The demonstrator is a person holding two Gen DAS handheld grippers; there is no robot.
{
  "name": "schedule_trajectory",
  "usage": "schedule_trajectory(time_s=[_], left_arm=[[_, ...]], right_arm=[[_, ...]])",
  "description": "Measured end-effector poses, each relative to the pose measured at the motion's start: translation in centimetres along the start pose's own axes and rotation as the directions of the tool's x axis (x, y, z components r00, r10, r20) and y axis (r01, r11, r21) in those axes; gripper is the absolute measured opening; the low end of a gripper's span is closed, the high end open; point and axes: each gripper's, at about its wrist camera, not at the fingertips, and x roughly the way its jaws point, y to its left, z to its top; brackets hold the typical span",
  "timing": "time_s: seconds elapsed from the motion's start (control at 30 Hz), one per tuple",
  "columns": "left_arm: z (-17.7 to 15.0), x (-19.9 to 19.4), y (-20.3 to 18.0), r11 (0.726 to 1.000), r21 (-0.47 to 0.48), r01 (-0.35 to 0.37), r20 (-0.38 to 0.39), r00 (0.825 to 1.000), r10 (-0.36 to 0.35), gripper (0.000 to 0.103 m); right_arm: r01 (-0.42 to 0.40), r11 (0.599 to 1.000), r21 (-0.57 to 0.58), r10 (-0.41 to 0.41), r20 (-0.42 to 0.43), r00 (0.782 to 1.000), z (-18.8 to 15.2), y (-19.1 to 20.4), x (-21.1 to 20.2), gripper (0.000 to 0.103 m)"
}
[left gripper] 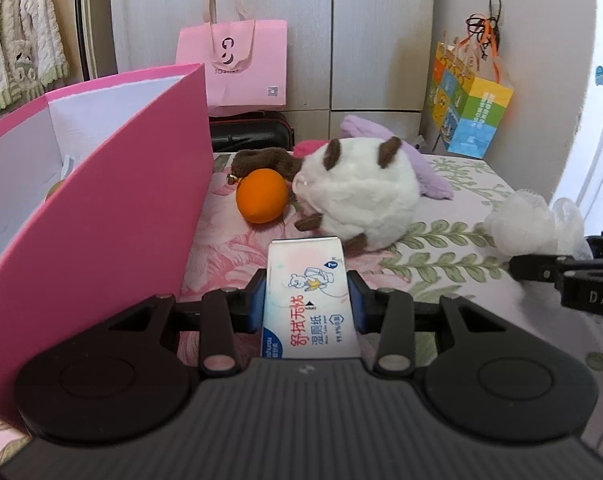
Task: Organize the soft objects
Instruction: 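Lift the tissue pack with the left gripper while the right gripper carries the pouf toward the box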
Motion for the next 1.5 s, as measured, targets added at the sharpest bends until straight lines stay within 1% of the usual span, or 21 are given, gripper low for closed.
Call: schedule_trajectory(time_s=[0.27, 0.47, 0.6, 0.77, 0.9, 1.07, 1.2, 1.27, 1.4, 1.5], left_arm=[[-0.7, -2.4, 0.1, 0.998, -0.006, 0.064, -0.016, 0.998, -0.064, 0.039], [-1.3, -4.4, 0.3, 0.994, -0.002, 0.105, -0.02, 0.994, -0.105, 0.039], [-1.8, -5.7, 0.7, 0.991, -0.012, 0.135, -0.037, 0.99, -0.136, 0.039], [-2.2, -8.0, 1.1, 0.983, -0.008, 0.183, -0.049, 0.982, -0.183, 0.039], [-2.3, -9.4, 2.0, 0.972, -0.015, 0.233, -0.075, 0.969, -0.234, 0.039], [-2.4, -11.0, 3.1, 0.967, 0.02, 0.252, -0.083, 0.965, -0.25, 0.039], [-2.5, -12.4, 4.3, 0.956, 0.046, 0.289, -0.122, 0.952, -0.282, 0.039], [-2.8, -13.1, 5.0, 0.95, 0.054, 0.307, -0.145, 0.944, -0.297, 0.039], [-3.3, -14.3, 6.7, 0.939, 0.054, 0.34, -0.201, 0.925, -0.323, 0.039], [-3.5, -15.3, 8.1, 0.938, 0.06, 0.342, -0.233, 0.918, -0.32, 0.039]], right_arm=[[-0.053, 0.998, 0.018, 0.053, -0.013, 0.998, -1.3, 1.8, -2.3, 0.036], [-0.059, 0.998, 0.006, 0.059, -0.013, 0.998, -2.5, 3.2, -4.0, 0.036], [-0.071, 0.997, 0.021, 0.071, -0.023, 0.997, -3.1, 3.9, -5.0, 0.036], [-0.096, 0.995, 0.029, 0.097, -0.036, 0.995, -3.8, 4.8, -6.4, 0.037], [-0.122, 0.992, 0.035, 0.123, -0.051, 0.991, -4.1, 5.7, -7.9, 0.037], [-0.159, 0.986, 0.047, 0.162, -0.09, 0.983, -4.6, 6.8, -9.4, 0.037], [-0.208, 0.977, 0.047, 0.212, -0.127, 0.969, -4.7, 8.0, -10.5, 0.037], [-0.243, 0.969, 0.046, 0.247, -0.148, 0.958, -4.6, 8.8, -11.1, 0.037], [-0.325, 0.944, 0.056, 0.329, -0.195, 0.924, -4.2, 10.5, -11.8, 0.037], [-0.382, 0.923, 0.049, 0.383, -0.22, 0.897, -4.0, 12.0, -12.2, 0.037]])
